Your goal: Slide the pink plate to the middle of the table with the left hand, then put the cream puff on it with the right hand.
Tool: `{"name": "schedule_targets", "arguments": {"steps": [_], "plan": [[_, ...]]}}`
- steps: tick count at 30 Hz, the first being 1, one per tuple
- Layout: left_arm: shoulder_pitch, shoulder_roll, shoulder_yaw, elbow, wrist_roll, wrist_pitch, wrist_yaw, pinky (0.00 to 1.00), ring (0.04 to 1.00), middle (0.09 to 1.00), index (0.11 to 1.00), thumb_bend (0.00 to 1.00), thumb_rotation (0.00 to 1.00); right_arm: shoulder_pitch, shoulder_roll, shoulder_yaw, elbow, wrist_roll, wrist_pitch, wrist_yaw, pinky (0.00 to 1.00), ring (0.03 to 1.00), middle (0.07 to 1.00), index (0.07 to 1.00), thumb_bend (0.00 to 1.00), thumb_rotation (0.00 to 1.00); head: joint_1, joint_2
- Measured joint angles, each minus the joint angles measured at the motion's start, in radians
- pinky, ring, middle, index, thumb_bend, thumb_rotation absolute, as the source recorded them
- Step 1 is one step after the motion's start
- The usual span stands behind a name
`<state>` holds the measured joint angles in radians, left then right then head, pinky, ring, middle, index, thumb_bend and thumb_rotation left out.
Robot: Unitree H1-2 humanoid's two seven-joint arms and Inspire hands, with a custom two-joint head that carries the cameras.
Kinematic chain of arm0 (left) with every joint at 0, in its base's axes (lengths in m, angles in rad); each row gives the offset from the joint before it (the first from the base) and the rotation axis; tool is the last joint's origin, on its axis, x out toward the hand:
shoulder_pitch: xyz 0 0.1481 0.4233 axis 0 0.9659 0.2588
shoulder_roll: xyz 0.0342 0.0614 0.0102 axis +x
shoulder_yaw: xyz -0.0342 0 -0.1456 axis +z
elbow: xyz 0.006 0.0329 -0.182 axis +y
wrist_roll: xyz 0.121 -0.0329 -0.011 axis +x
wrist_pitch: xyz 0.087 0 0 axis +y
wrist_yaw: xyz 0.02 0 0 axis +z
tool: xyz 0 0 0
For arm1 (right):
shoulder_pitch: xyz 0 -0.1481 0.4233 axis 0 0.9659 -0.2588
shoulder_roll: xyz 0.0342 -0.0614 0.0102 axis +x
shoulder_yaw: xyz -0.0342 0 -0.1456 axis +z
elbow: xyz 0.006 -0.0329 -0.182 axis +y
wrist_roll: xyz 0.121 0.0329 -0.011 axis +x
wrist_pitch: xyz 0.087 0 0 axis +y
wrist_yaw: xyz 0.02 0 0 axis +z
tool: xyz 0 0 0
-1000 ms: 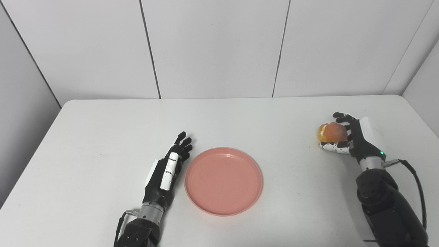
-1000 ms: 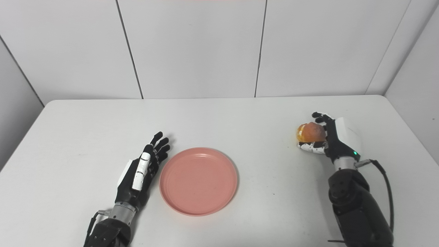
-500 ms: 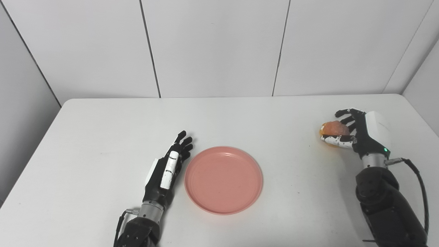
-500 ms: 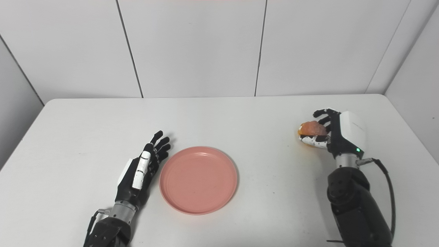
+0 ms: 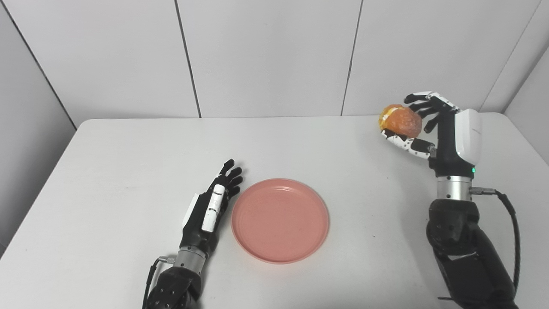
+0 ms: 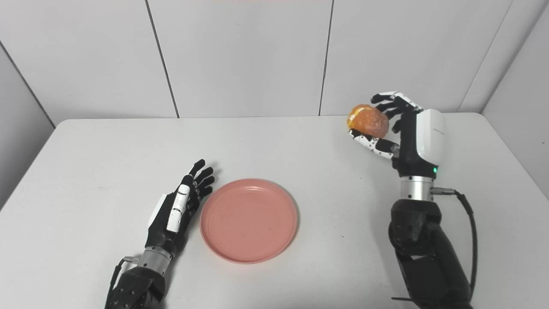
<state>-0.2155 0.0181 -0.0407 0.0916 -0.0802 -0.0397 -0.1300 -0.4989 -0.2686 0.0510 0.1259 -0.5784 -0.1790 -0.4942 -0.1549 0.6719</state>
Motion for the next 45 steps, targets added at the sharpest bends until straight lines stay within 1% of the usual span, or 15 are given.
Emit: {"name": "schedule_targets", "arguments": {"steps": [4, 8, 10, 11, 12, 13, 15, 17, 19, 28, 30, 33, 38, 42, 45], "plan": [[0.001, 0.0, -0.002, -0.003, 0.0, 0.001, 0.0, 0.93, 0.924, 0.932, 0.932, 0.51, 1.0, 0.005, 0.031, 0.017, -0.055, 0.001, -0.03, 0.007, 0.3, 0.45, 0.483, 0.502, 0.51, 0.0, 0.002, 0.006], [0.002, 0.0, -0.002, -0.007, -0.001, 0.01, 0.0, 0.94, 0.927, 0.934, 0.933, 0.51, 1.0, 0.036, 0.075, 0.056, -0.095, 0.011, -0.054, 0.043, 0.35, 0.404, 0.525, 0.528, 0.51, 0.0, 0.002, 0.014], [0.001, 0.0, -0.004, -0.009, -0.001, 0.013, 0.0, 0.94, 0.926, 0.933, 0.933, 0.52, 1.0, 0.054, 0.102, 0.08, -0.104, 0.013, -0.061, 0.067, 0.33, 0.443, 0.496, 0.505, 0.51, 0.0, 0.003, 0.015], [0.002, -0.001, -0.004, -0.009, -0.001, 0.013, 0.0, 0.93, 0.922, 0.931, 0.932, 0.52, 1.0, 0.065, 0.114, 0.093, -0.104, 0.013, -0.068, 0.074, 0.27, 0.444, 0.492, 0.501, 0.51, 0.0, 0.003, 0.021], [0.002, -0.001, -0.006, -0.009, -0.001, 0.013, 0.0, 0.93, 0.919, 0.929, 0.93, 0.52, 1.0, 0.071, 0.12, 0.101, -0.104, 0.013, -0.074, 0.082, 0.23, 0.401, 0.491, 0.499, 0.52, 0.0, 0.003, 0.021], [0.002, -0.001, -0.007, -0.01, 0.0, 0.013, 0.0, 0.92, 0.916, 0.926, 0.927, 0.52, 1.0, 0.078, 0.127, 0.111, -0.105, 0.008, -0.083, 0.09, 0.19, 0.298, 0.49, 0.497, 0.52, 0.0, 0.005, 0.025], [0.002, -0.001, -0.007, -0.01, 0.0, 0.014, 0.0, 0.92, 0.914, 0.925, 0.926, 0.52, 1.0, 0.087, 0.141, 0.12, -0.112, -0.002, -0.086, 0.103, 0.18, 0.274, 0.49, 0.498, 0.52, 0.0, 0.006, 0.026], [0.002, -0.001, -0.008, -0.011, 0.003, 0.015, 0.001, 0.92, 0.909, 0.921, 0.922, 0.52, 1.0, 0.097, 0.154, 0.127, -0.127, 0.012, -0.086, 0.126, 0.3, 0.403, 0.499, 0.489, 0.52, 0.0, 0.006, 0.026], [0.002, -0.001, -0.009, -0.012, 0.011, 0.015, 0.003, 0.92, 0.908, 0.917, 0.918, 0.52, 1.0, 0.112, 0.164, 0.146, -0.139, 0.036, -0.094, 0.154, 0.35, 0.443, 0.507, 0.48, 0.52, 0.0, 0.006, 0.026], [0.002, -0.003, -0.009, -0.04, 0.019, 0.043, 0.005, 0.92, 0.911, 0.92, 0.92, 0.51, 1.0, 0.194, 0.208, 0.236, -0.138, 0.012, -0.099, 0.248, 0.36, 0.411, 0.542, 0.509, 0.51, 0.0, 0.008, 0.048], [0.002, -0.003, -0.009, -0.045, 0.019, 0.05, 0.005, 0.92, 0.913, 0.921, 0.921, 0.51, 1.0, 0.196, 0.21, 0.243, -0.137, 0.013, -0.099, 0.262, 0.35, 0.41, 0.548, 0.507, 0.51, 0.0, 0.008, 0.052], [0.002, -0.003, -0.009, -0.046, 0.019, 0.061, 0.005, 0.92, 0.912, 0.918, 0.917, 0.51, 1.0, 0.198, 0.209, 0.252, -0.127, 0.024, -0.104, 0.287, 0.39, 0.416, 0.55, 0.502, 0.51, 0.0, 0.011, 0.06], [0.003, -0.003, -0.01, -0.058, 0.02, 0.067, 0.005, 0.91, 0.91, 0.915, 0.913, 0.51, 1.0, 0.204, 0.203, 0.276, -0.1, 0.018, -0.107, 0.331, 0.32, 0.452, 0.516, 0.476, 0.51, 0.0, 0.012, 0.066], [0.003, -0.003, -0.01, -0.06, 0.022, 0.067, 0.005, 0.9, 0.901, 0.907, 0.902, 0.51, 1.0, 0.205, 0.19, 0.288, -0.098, -0.002, -0.105, 0.373, 0.4, 0.418, 0.542, 0.506, 0.51, 0.0, 0.012, 0.069], [0.003, -0.003, -0.009, -0.06, 0.022, 0.067, 0.005, 0.9, 0.902, 0.908, 0.904, 0.51, 1.0, 0.204, 0.184, 0.288, -0.097, -0.019, -0.094, 0.399, 0.39, 0.45, 0.514, 0.489, 0.51, 0.0, 0.012, 0.071]]}}
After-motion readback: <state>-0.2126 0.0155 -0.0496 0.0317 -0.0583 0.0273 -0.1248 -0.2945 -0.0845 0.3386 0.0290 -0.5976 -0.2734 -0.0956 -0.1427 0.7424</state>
